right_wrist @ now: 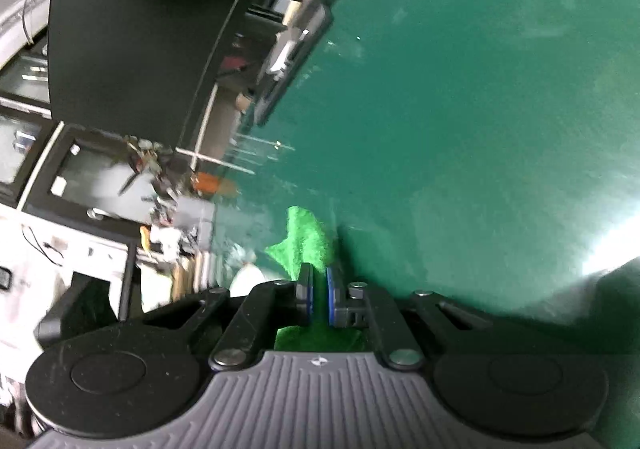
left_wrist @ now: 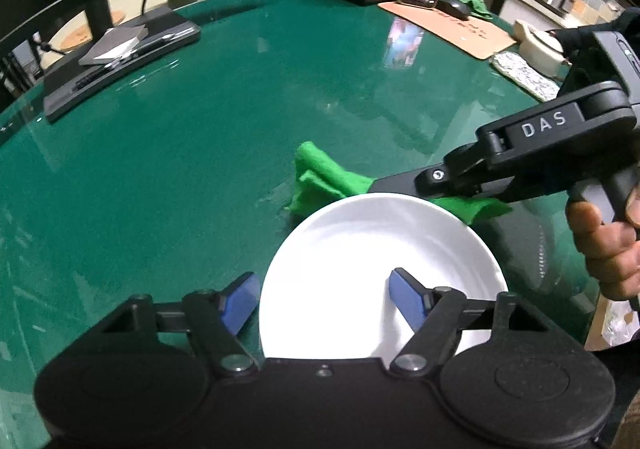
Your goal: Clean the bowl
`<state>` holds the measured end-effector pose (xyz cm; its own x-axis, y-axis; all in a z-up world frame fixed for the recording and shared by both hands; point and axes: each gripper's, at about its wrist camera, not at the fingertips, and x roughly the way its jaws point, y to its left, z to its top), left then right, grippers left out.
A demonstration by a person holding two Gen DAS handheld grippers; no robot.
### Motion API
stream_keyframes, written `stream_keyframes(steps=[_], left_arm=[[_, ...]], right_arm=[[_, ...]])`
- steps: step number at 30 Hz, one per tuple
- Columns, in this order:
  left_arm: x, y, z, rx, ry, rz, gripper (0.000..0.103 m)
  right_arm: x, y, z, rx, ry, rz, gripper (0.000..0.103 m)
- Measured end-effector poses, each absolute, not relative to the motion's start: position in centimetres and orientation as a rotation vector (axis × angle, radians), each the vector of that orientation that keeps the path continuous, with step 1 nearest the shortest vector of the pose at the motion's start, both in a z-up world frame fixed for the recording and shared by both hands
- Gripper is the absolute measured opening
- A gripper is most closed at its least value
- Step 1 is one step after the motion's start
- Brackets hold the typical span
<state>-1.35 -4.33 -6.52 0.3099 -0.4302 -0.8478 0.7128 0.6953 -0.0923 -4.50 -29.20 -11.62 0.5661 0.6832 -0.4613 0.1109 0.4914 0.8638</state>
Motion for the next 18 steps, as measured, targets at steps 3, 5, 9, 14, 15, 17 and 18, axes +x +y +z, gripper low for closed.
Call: stream_keyframes(steps=[3,5,9,14,15,17,18], left_arm=[[-1.5,-4.1,-6.6,0.319,0.977,-0.814,0.056],[-1.4,-4.1,-6.6,0.319,0.967,-0.829,0.053],[-0.6,-4.0,-6.6,0.326,0.960,-0.862,0.049],[1.5,-4.4,-6.7,0.325,0.964,-0.904,0.045],[1.7,-4.5,-6.7,0.324,0.965,-0.910,0.045],[2.1,-4.5,-6.8,0.326,0.962,-0.920,0.045],[2.2,-4.5,-6.8,0.323,0.962,-0.922,0.045]], right_arm=[[-6.8,-30.0,-11.8,1.080,0.919,0.368,0.009],[-8.6,-30.6,-12.1,1.123,0.919,0.343,0.009],[-9.3,-30.4,-12.9,1.171,0.907,0.308,0.009],[-4.8,-29.1,-13.9,1.148,0.869,0.301,0.009],[-4.7,-29.3,-13.9,1.143,0.864,0.303,0.009],[-5.0,-29.8,-13.9,1.144,0.856,0.306,0.008],[-5.4,-30.2,-14.0,1.150,0.853,0.308,0.008]])
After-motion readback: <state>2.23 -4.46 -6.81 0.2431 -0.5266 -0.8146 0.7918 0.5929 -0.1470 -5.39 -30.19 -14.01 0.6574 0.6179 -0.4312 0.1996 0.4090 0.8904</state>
